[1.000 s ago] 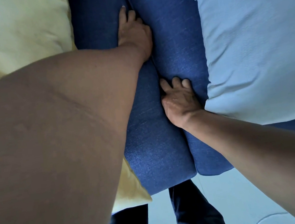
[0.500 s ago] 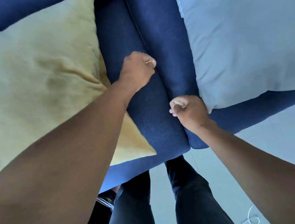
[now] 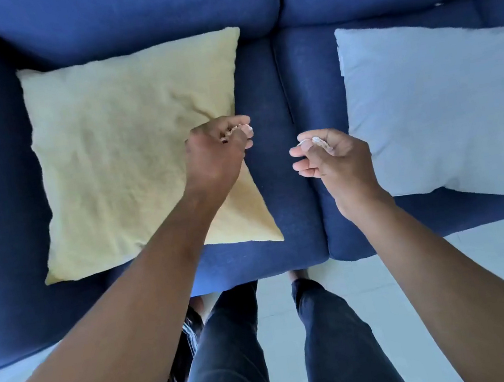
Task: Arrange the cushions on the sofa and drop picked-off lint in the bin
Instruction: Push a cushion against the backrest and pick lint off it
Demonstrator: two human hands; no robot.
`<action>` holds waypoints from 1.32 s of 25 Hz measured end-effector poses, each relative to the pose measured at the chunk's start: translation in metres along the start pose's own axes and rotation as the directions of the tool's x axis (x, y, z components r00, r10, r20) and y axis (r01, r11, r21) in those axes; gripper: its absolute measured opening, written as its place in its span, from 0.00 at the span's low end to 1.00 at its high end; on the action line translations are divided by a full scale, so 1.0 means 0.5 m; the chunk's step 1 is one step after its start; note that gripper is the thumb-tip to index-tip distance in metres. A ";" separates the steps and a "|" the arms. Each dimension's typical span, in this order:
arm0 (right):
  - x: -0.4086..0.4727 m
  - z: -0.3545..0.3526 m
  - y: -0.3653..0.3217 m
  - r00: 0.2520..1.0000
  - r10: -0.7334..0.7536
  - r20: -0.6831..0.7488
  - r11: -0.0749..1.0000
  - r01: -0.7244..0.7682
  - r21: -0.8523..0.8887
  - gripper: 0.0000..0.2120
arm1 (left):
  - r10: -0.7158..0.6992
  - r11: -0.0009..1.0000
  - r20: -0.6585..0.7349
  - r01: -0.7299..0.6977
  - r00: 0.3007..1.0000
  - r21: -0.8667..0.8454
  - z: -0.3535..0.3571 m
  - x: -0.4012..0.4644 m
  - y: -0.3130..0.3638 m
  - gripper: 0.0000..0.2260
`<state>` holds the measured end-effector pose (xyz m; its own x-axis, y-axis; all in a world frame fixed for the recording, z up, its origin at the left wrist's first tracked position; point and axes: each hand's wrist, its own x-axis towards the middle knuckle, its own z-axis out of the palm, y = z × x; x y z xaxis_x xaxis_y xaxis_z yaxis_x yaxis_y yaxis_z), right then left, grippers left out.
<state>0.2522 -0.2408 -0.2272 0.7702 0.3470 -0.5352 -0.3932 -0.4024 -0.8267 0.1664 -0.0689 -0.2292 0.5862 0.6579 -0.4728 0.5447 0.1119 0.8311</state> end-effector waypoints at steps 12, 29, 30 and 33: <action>-0.226 0.149 -0.103 0.877 -0.129 0.463 0.933 0.266 -0.243 0.07 | -0.242 0.955 -0.506 0.111 0.828 -0.275 -0.201 -0.388 -0.065 0.07; -0.629 0.524 0.287 0.529 0.061 0.846 0.581 0.670 -0.462 0.06 | -0.682 0.711 -0.638 0.526 0.356 -0.466 -0.381 -0.815 -0.656 0.18; -0.642 0.541 0.304 0.528 0.071 0.846 0.557 0.683 -0.473 0.06 | -0.688 0.704 -0.632 0.539 0.356 -0.463 -0.384 -0.823 -0.673 0.17; -0.665 0.592 0.345 0.526 0.164 0.835 0.472 0.702 -0.534 0.09 | -0.659 0.713 -0.665 0.571 0.350 -0.407 -0.391 -0.854 -0.694 0.13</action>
<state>-0.2204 -0.1746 -0.2435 -0.0788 0.8238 -0.5614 0.6231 -0.3989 -0.6728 -0.3903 -0.2431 -0.2586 -0.5526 0.6521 -0.5190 0.4794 0.7581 0.4421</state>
